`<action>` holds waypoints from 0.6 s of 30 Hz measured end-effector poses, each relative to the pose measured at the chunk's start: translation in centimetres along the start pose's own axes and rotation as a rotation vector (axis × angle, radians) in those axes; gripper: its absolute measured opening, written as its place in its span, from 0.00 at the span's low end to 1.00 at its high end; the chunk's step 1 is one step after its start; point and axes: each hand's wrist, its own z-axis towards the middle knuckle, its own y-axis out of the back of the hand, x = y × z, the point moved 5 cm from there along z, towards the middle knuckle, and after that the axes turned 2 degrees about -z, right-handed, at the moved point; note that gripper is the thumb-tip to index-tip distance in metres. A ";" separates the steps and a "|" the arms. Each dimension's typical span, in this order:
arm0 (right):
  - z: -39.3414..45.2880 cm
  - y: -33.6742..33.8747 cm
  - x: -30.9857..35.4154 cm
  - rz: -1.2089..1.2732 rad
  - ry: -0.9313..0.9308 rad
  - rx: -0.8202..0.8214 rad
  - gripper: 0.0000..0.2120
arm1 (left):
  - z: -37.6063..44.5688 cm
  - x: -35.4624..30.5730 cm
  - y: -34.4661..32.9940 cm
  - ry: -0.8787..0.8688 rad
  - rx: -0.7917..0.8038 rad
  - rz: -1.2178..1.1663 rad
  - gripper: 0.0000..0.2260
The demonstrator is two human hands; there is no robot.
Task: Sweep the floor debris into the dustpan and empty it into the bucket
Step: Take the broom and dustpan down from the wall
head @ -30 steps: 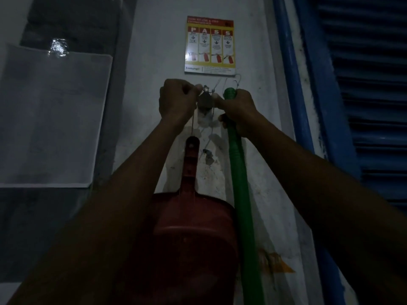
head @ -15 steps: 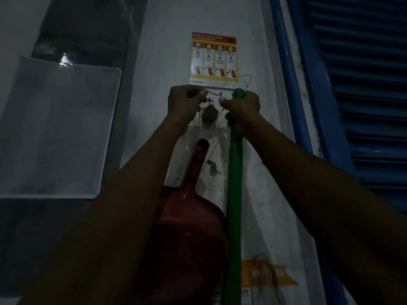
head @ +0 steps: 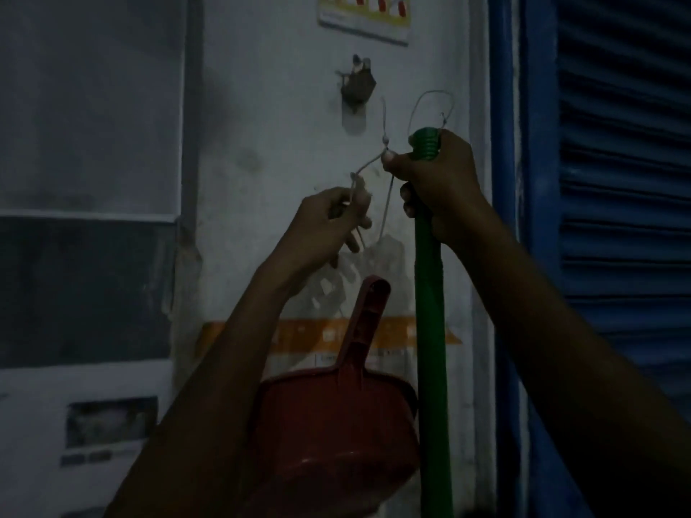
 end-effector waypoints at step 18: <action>-30.8 9.2 -3.2 -0.165 -0.223 -0.048 0.14 | -33.9 6.0 -13.4 0.278 0.501 -0.096 0.07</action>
